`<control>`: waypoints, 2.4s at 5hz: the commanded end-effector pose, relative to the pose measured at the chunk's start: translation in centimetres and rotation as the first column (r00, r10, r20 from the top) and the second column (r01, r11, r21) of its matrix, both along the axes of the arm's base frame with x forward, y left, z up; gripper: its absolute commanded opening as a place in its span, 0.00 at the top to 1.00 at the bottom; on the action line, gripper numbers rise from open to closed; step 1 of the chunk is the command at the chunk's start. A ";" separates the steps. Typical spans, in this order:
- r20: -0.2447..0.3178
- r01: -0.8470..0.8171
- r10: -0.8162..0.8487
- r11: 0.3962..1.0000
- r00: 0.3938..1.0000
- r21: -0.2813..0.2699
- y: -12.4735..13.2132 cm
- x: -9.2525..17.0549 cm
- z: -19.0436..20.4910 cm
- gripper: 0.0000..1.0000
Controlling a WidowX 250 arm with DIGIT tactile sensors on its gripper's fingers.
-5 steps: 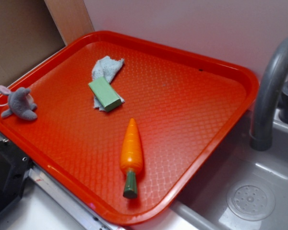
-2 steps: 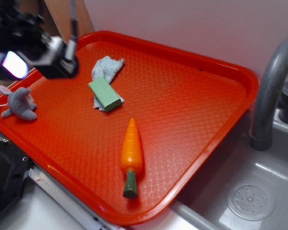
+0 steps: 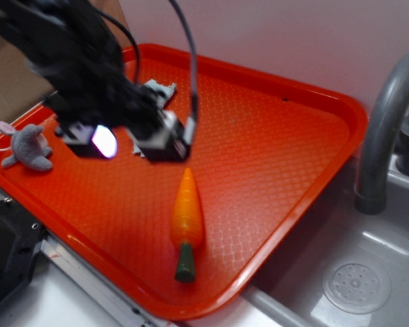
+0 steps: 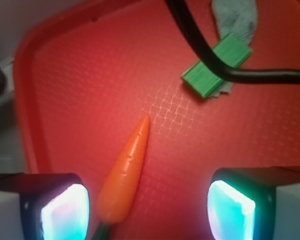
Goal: Grab the carrot.
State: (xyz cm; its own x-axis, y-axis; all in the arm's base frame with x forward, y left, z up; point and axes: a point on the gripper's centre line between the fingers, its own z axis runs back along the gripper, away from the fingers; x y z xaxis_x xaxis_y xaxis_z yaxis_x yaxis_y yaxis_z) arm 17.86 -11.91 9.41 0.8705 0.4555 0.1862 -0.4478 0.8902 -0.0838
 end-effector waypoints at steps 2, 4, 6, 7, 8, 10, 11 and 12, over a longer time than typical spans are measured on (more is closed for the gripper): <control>-0.021 0.090 -0.089 0.995 0.996 0.038 -3.9 2.2 -6.0 0.00; -0.036 0.135 -0.133 0.990 0.990 0.041 -3.9 1.9 -7.9 1.00; -0.028 0.147 -0.145 0.987 0.989 0.062 -4.1 0.9 -7.9 1.00; -0.117 0.235 -0.229 0.971 0.966 0.038 -2.1 2.0 -6.3 1.00; -0.123 0.335 -0.330 0.942 0.936 0.025 0.3 3.1 -1.3 1.00; -0.129 0.302 -0.298 0.953 0.946 0.017 4.8 2.3 7.7 1.00; -0.037 0.210 -0.210 0.978 0.977 0.003 6.3 0.8 12.3 1.00; 0.033 0.165 -0.165 0.986 0.986 0.020 5.9 -0.1 13.2 1.00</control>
